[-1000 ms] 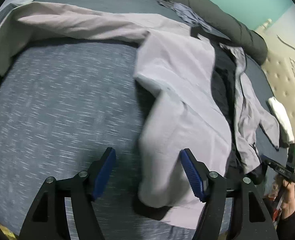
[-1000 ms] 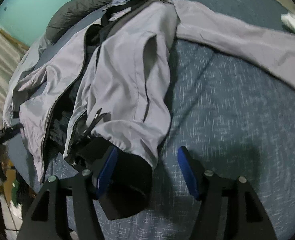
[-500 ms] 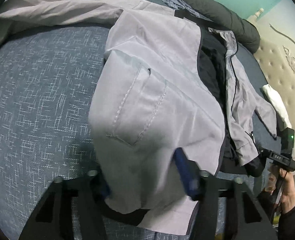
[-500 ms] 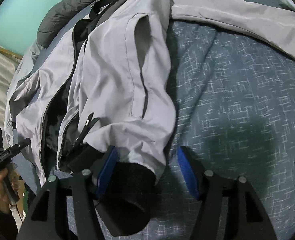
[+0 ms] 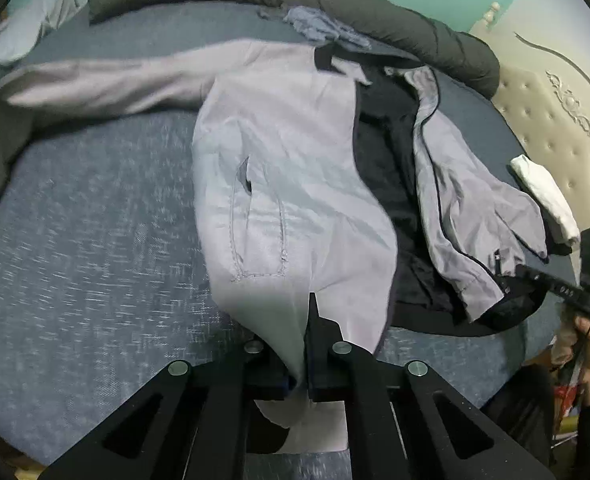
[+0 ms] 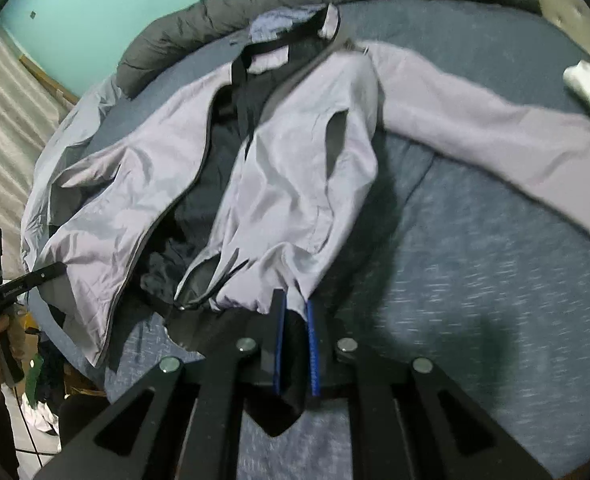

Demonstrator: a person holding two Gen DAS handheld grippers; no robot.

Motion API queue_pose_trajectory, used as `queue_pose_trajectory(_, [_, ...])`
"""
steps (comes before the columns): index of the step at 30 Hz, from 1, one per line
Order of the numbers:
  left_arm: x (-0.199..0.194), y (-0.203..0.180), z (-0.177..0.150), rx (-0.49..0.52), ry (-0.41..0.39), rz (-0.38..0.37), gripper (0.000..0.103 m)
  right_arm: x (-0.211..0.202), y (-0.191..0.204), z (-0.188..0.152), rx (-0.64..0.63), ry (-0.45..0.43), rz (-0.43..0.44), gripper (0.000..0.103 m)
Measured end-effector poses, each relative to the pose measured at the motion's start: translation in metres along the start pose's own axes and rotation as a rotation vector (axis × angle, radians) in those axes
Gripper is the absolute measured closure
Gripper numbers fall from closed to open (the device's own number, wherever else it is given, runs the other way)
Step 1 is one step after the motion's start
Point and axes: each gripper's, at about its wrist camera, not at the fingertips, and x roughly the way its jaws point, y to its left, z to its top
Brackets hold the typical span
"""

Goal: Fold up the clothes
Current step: 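Grasp the jacket hem with the left tool while the right tool grips the hem beside it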

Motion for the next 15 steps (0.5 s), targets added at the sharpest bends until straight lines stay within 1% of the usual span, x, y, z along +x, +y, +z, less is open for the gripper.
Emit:
queue_pose_trajectory(4, [-0.023,-0.013,-0.002,-0.01,-0.006,-0.037,0.099,-0.026,-0.014,0.003,-0.008,-0.013,-0.03,0.094])
queue_pose_trajectory(8, [-0.04,-0.03,-0.008,-0.013,0.0,-0.082,0.099,-0.038,-0.035,0.0,0.004,-0.005,-0.075,0.095])
queue_pose_trajectory(12, [-0.036,-0.033,-0.02,-0.034,0.048,-0.114,0.099,-0.045,-0.062,-0.008,0.03,0.022,-0.115,0.095])
queue_pose_trajectory(15, [-0.031,-0.034,-0.029,-0.051,0.086,-0.136,0.099,-0.034,-0.078,-0.017,0.054,0.068,-0.122,0.095])
